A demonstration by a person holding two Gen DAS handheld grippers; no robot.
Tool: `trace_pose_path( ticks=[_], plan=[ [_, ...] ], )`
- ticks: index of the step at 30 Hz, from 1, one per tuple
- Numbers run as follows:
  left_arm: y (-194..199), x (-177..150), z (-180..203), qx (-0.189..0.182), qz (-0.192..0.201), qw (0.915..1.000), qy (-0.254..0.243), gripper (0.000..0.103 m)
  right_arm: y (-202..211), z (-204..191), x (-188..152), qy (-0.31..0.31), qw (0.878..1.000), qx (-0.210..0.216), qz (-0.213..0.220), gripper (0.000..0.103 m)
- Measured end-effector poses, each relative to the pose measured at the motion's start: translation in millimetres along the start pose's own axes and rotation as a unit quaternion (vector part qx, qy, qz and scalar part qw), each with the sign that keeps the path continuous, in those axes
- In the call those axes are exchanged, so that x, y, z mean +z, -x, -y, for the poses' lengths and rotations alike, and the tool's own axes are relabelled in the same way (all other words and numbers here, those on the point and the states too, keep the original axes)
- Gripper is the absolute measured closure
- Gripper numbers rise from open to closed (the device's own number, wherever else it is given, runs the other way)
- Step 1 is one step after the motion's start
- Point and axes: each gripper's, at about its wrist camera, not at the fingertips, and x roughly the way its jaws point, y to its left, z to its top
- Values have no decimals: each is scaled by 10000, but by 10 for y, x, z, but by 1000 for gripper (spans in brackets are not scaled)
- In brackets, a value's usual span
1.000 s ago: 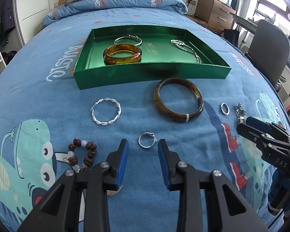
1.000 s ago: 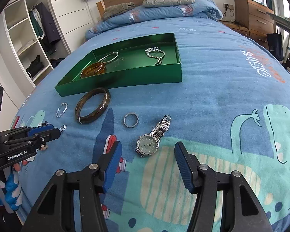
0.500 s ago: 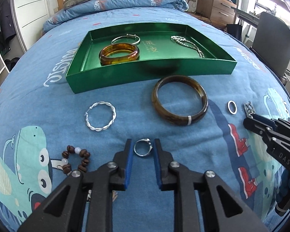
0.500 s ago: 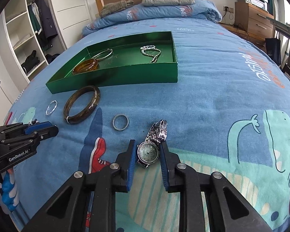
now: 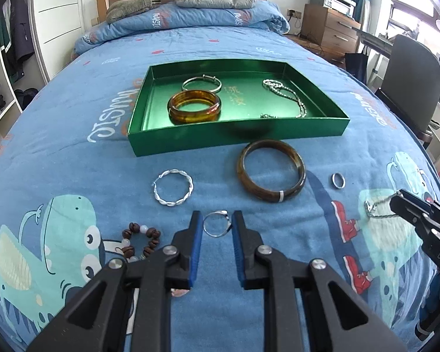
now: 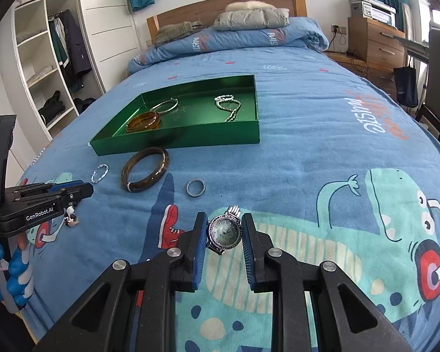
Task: Organize jewelry
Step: 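Carry the ring and watch into the green tray and open both tools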
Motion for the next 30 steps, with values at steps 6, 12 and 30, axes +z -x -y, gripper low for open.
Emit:
trace_pose_path(
  ticks=[6,12,30],
  plan=[
    [214,51,-26,-159,213,9996,30,84,222,-93,87,118,9997,-1,219,80],
    [332,204,-121,-205,383,9990,93,84,357,-238,279,293,9986,32,442,80],
    [-675,1348,-401,-64,323,9992,228,84,-851,-521,1478,823,9958,114,381,80]
  ],
)
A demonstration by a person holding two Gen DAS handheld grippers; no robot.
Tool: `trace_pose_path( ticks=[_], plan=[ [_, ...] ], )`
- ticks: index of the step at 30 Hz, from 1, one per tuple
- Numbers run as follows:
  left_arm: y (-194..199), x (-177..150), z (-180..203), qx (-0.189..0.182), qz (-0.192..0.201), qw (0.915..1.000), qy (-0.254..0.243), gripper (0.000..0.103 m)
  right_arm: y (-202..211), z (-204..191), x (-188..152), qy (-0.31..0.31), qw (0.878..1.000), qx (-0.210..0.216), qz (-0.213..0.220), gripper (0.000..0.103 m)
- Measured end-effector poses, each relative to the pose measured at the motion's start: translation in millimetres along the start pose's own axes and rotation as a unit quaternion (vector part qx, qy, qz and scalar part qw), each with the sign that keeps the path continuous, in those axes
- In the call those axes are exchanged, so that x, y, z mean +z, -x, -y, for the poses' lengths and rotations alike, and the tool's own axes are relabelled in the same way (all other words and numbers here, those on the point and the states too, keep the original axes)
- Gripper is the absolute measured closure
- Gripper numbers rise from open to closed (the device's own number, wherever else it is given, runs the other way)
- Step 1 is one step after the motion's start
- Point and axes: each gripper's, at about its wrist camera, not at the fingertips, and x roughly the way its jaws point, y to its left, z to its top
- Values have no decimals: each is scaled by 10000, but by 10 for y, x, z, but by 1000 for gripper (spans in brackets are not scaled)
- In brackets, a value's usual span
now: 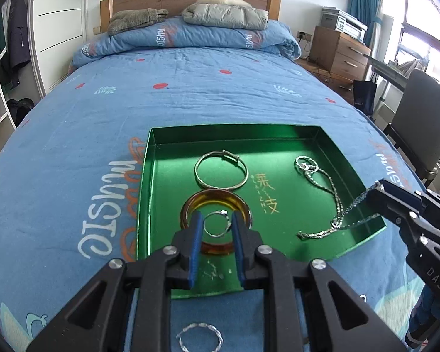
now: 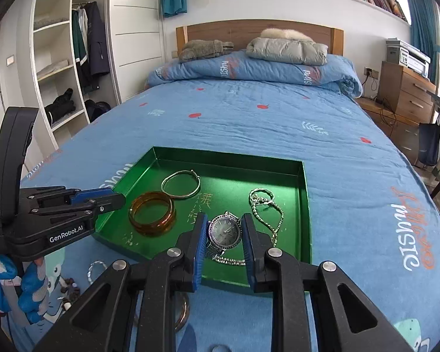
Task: Organize jewelry
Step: 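Carry the ring and watch into the green tray and open both tools, then withdraw both tools from the tray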
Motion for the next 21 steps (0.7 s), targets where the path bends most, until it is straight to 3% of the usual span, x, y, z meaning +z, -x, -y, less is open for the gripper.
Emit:
trace_pose_path(
  ticks=[8,11,13,20,21],
  plan=[
    [-590,20,-87,95,-381,9992,72,84,-803,135,-138,7,9976,-143,-678,80],
    [-664,20,-76,90,-377,9992,46,84,-884,180,-171,-13,9967,-180,-787,84],
    [-695,37,-35,112,-389,9992,-25,84,-925,176,-191,53,9957,-268,-888,92],
    [-741,94,11,138,-443,9989,-63,84,-910,166,-197,88,9948,-355,-956,92],
    [-734,95,10,137,-447,9989,-81,83,-902,167,-185,89,9946,-360,-969,88]
  ],
)
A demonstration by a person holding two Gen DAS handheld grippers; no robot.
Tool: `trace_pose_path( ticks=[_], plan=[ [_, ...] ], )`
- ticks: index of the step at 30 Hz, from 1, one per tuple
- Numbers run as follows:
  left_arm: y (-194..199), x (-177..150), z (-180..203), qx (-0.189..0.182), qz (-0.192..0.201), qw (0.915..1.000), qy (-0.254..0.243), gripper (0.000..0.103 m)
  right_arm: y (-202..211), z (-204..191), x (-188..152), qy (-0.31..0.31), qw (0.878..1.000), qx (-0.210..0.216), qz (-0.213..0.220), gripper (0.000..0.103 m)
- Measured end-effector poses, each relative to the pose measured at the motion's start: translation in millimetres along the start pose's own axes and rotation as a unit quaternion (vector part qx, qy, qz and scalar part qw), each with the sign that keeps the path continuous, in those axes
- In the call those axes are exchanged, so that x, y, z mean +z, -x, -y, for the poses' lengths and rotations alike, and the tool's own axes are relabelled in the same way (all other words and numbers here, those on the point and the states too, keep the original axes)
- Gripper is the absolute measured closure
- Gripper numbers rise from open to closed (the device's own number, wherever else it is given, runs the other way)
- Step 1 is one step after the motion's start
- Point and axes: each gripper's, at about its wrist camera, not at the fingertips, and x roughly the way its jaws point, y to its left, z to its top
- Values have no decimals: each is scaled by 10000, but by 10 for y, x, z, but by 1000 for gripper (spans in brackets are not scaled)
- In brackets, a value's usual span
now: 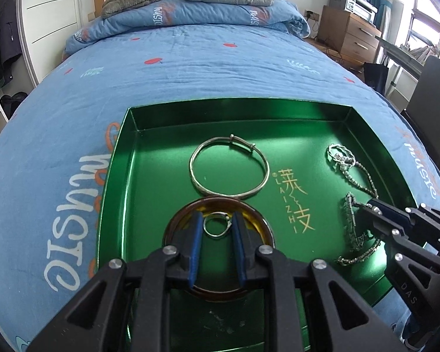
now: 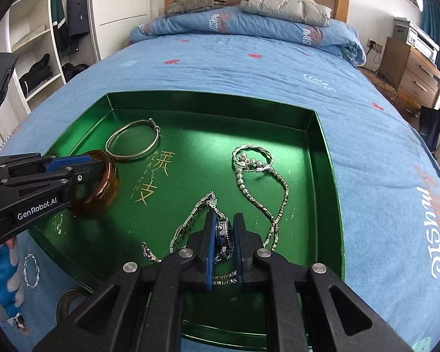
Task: Organize jewelry
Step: 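Withdraw both tools from the tray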
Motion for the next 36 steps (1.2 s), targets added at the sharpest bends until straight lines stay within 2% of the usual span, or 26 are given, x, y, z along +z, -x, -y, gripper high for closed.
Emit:
trace_pose_path(
  ticks=[4,5,10,17,23,26,31,36],
  plan=[
    [118,0,31,66,77,9999,-117,83,83,12,0,-26,10000,-23,-1,60],
    [176,5,31,38,106,9999,-105,83,130,18,2,-48,10000,-20,28,58],
    [643,13,16,53,465,9989,-9,83,514,29,3,-87,9996,-97,251,55],
    [1551,-101,-19,10,1151,9932,168,83,1312,-12,-75,-135,9973,-221,683,52],
    [2140,-318,-13,-144,1254,9920,73,83,1997,-108,-237,-187,9938,-280,1062,47],
    [2354,-462,-2,17,1264,9920,24,79,2274,-178,-360,-172,9923,-259,1197,46],
    [2628,-717,-29,169,1288,9914,128,65,2594,-297,-597,-107,9911,-263,1301,44],
    [2853,-904,-80,182,1377,9900,266,55,2809,-370,-839,-75,9906,-272,1338,43]
  ],
)
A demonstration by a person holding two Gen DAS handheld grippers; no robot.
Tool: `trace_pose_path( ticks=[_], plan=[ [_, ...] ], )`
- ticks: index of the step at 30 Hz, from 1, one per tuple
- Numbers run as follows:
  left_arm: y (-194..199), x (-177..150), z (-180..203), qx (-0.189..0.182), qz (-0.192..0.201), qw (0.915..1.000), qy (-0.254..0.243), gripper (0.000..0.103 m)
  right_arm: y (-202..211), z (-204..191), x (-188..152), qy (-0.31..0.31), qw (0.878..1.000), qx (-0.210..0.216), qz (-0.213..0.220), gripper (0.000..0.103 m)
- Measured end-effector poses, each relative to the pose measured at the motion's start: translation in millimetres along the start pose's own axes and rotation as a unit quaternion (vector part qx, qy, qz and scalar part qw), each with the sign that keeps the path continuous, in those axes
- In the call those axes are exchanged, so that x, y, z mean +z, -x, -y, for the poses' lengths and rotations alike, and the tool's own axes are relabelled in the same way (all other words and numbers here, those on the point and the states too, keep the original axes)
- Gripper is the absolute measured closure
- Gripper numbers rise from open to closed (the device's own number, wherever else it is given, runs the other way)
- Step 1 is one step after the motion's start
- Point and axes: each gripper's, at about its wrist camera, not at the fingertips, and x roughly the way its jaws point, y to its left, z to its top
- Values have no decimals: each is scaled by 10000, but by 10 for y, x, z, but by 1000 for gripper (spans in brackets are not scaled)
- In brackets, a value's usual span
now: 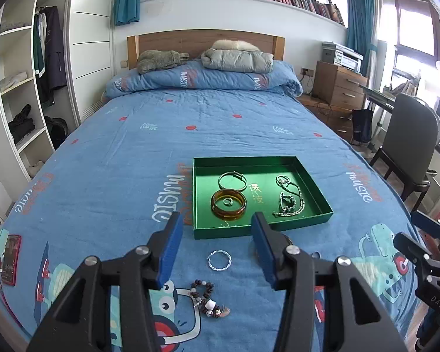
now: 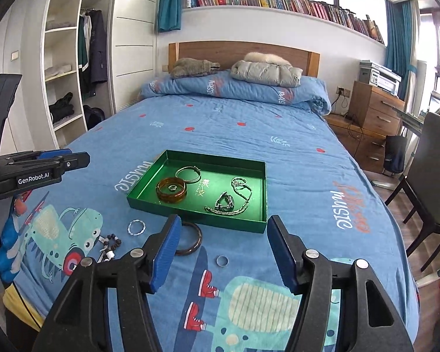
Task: Organize jewelry
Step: 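Withdraw both tools from the tray, then move both tools toward the wooden-bead bracelet and plain silver ring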
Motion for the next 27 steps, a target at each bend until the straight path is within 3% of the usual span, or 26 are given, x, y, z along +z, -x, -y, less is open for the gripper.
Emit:
trace_pose_path(
  ticks=[14,27],
  plan=[
    [293,-326,-213,-194,-50,9997,157,55,370,5,-286,-200,9997,-160,40,42],
    [248,-558,-563,114,-125,9993,322,55,309,114,-529,-532,9984,-202,-62,39]
  ],
)
